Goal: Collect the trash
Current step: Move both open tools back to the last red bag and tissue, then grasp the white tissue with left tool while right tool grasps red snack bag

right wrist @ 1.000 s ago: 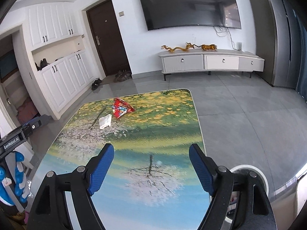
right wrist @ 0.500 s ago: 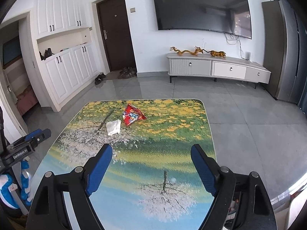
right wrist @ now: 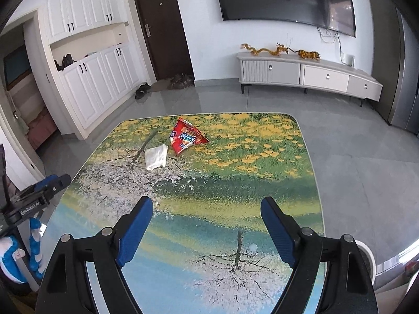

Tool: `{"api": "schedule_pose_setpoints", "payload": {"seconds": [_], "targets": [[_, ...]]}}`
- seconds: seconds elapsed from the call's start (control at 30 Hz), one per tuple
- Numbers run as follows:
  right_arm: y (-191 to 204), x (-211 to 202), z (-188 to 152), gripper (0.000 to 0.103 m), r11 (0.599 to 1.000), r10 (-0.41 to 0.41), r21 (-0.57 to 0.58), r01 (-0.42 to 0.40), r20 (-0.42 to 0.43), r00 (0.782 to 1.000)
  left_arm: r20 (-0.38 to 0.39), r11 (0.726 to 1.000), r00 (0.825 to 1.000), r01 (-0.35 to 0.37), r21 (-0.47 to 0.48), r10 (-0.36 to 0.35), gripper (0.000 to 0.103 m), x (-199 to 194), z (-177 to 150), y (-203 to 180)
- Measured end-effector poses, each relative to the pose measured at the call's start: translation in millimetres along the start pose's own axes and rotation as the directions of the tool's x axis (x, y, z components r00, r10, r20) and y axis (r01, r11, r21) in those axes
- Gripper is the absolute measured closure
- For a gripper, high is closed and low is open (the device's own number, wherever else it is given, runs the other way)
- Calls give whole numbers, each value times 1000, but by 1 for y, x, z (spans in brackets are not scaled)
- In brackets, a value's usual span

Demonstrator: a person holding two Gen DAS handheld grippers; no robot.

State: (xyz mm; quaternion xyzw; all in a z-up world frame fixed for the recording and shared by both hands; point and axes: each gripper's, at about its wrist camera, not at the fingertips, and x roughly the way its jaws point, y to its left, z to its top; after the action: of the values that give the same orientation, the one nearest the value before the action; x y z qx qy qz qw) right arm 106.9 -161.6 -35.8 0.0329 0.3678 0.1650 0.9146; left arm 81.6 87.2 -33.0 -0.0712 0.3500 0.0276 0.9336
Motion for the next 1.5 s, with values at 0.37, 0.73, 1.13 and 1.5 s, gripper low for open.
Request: {"api": "schedule_pose_setpoints", "payload": {"seconds": [0.37, 0.73, 1.13, 1.5], "targets": [[-25, 41, -3, 20, 999, 23, 46, -21, -51, 998, -121, 996, 989, 85, 15, -83, 32, 51, -11, -5], [-22, 87, 32, 20, 996, 83, -24, -85, -69, 994, -163, 979, 974, 178, 98, -160, 32, 102, 18, -27], [5, 159, 96, 20, 970, 238, -50, -238, -19, 971, -172, 953, 966, 226, 201, -193, 32, 162, 53, -59], [13, 213, 105, 30, 959, 279, -29, -281, -64, 958, -186, 951, 954, 265, 162, -234, 34, 187, 52, -60]]}}
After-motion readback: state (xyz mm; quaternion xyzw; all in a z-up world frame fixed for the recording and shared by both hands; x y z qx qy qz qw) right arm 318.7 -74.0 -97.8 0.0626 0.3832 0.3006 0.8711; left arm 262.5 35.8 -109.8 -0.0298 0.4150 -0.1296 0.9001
